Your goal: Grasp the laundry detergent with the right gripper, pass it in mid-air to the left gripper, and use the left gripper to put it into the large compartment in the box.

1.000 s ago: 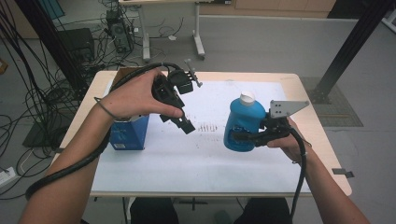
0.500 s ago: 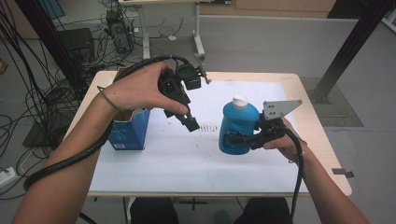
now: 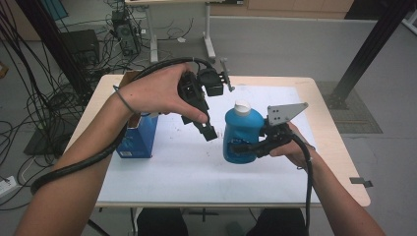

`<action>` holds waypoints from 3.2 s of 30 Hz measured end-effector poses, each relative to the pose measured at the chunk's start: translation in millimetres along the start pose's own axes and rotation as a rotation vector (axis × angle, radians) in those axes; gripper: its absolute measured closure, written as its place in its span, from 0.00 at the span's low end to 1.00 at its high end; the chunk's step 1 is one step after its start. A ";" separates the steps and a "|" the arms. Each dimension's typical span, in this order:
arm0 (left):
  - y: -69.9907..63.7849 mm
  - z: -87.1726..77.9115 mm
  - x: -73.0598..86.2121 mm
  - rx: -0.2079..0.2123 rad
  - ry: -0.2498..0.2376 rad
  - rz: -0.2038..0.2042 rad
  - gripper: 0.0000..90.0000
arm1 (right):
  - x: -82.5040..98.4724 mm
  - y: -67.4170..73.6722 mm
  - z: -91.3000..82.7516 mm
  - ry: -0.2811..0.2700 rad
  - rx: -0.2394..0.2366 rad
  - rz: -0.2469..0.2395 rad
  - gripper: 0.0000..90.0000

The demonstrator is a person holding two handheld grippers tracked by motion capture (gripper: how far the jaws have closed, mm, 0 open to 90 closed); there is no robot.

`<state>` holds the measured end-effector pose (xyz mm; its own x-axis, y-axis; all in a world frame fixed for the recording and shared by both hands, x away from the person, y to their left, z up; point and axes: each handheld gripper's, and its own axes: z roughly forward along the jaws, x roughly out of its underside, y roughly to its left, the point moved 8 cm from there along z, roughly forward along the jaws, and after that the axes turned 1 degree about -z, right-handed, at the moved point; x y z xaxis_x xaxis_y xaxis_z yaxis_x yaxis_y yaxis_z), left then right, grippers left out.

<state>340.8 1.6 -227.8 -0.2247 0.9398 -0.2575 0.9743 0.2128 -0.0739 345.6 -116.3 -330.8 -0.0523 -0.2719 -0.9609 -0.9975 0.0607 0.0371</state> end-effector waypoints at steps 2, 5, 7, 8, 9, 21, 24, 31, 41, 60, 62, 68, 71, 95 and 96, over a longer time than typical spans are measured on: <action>-1.2 1.0 -2.3 0.000 0.006 0.008 0.11 | -0.4 1.1 2.7 0.008 -0.010 -0.005 0.49; -3.2 2.7 -4.8 0.007 0.015 0.016 0.11 | -1.7 2.3 6.2 0.017 -0.016 -0.012 0.49; -4.4 4.1 -7.2 0.007 0.018 0.019 0.11 | -3.0 2.6 7.9 0.018 -0.020 -0.017 0.49; -4.8 4.6 -8.0 0.008 0.019 0.020 0.11 | -4.1 3.0 9.1 0.017 -0.023 -0.020 0.49; -4.9 5.2 -9.5 0.005 0.021 0.022 0.11 | -4.8 3.2 9.8 0.016 -0.026 -0.022 0.49; -7.3 12.1 -19.9 -0.002 0.041 0.043 0.11 | -7.8 9.0 22.2 0.020 -0.056 -0.037 0.49; -9.1 13.3 -22.4 0.001 0.041 0.050 0.11 | -7.7 11.1 25.7 0.023 -0.063 -0.037 0.49; -12.6 13.6 -27.0 0.006 0.041 0.063 0.11 | -8.4 12.0 30.4 0.024 -0.068 -0.041 0.49; -13.2 13.8 -28.5 -0.003 0.043 0.065 0.11 | -8.5 11.7 30.0 0.024 -0.063 -0.041 0.49; -15.4 13.4 -26.1 -0.003 0.042 0.064 0.11 | -7.9 12.5 32.3 0.031 -0.067 -0.040 0.49; -15.6 13.2 -26.1 -0.004 0.043 0.064 0.11 | -7.7 12.3 32.4 0.032 -0.067 -0.041 0.49; -15.4 12.6 -26.0 -0.003 0.040 0.065 0.11 | -7.2 12.0 32.5 0.034 -0.065 -0.038 0.49; -15.3 13.0 -25.8 -0.002 0.037 0.060 0.11 | -7.3 11.5 32.7 0.033 -0.064 -0.038 0.49; -16.4 12.4 -23.8 0.005 0.038 0.064 0.11 | -6.5 11.9 33.7 0.039 -0.063 -0.035 0.49; -16.5 12.3 -23.9 0.004 0.036 0.063 0.11 | -6.4 12.1 34.0 0.040 -0.061 -0.037 0.49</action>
<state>329.9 -27.7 -232.3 -0.1618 0.9605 -0.2266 0.9865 0.1514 -0.0627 335.5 -81.2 -333.5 -0.0158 -0.3113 -0.9502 -0.9998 -0.0089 0.0195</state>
